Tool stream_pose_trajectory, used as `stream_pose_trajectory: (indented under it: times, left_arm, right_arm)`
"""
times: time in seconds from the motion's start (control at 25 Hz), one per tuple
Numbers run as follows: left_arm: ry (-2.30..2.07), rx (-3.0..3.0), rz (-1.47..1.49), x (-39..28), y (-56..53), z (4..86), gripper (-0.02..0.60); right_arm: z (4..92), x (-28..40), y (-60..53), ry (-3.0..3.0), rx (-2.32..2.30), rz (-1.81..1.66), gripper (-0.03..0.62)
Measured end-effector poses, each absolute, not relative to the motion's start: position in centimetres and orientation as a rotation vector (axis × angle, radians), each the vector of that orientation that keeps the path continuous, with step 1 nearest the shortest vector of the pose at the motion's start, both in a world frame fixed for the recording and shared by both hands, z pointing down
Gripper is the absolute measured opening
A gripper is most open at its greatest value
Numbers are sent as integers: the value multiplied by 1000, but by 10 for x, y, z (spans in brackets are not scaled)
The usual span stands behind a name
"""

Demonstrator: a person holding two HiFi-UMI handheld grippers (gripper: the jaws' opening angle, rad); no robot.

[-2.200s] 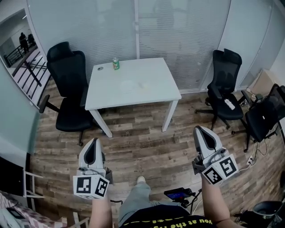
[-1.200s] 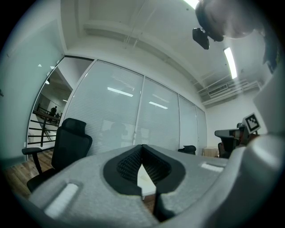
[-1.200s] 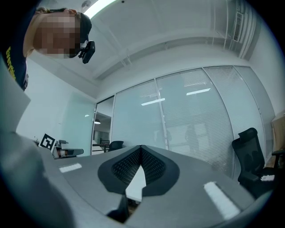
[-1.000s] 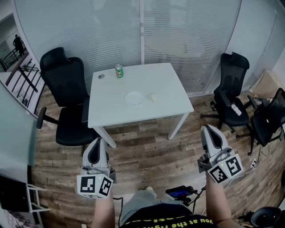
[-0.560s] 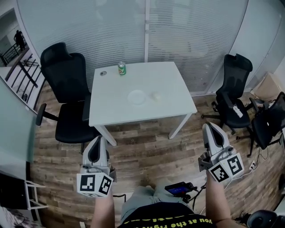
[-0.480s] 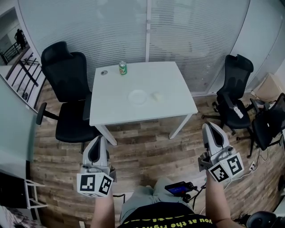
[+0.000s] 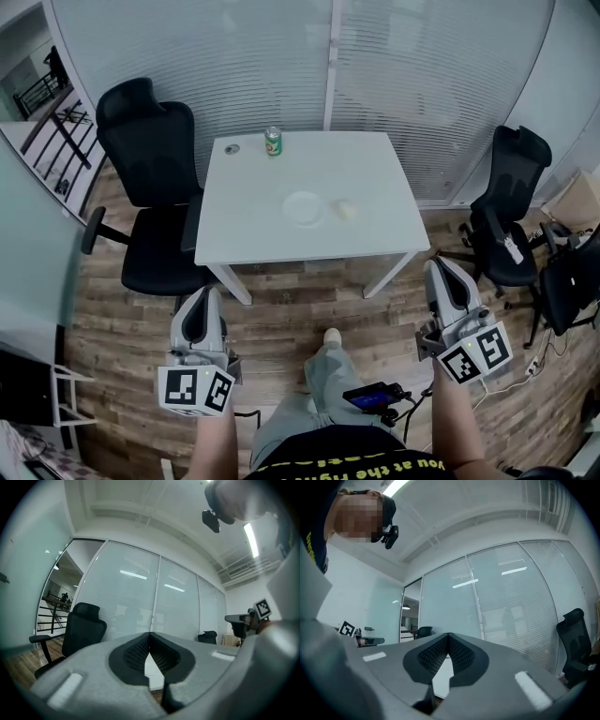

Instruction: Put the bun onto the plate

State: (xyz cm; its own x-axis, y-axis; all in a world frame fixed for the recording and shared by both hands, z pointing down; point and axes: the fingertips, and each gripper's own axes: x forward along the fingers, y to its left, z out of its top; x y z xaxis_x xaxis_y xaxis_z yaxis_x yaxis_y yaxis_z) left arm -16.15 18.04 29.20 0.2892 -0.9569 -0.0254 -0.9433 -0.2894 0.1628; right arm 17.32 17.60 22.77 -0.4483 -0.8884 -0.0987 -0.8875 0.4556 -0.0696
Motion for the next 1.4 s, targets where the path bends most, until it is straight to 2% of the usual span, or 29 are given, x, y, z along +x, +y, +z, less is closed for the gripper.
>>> stream_pose_trajectory:
  times: [0.8, 1.4]
  left_arm:
    - [-1959, 2312, -197, -125, 15, 288, 0]
    - [-2080, 2225, -185, -119, -50, 285, 0]
  right_arm:
    - [230, 197, -44, 2735, -1395, -15, 5]
    - [231, 201, -132, 2764, -1270, -39, 6]
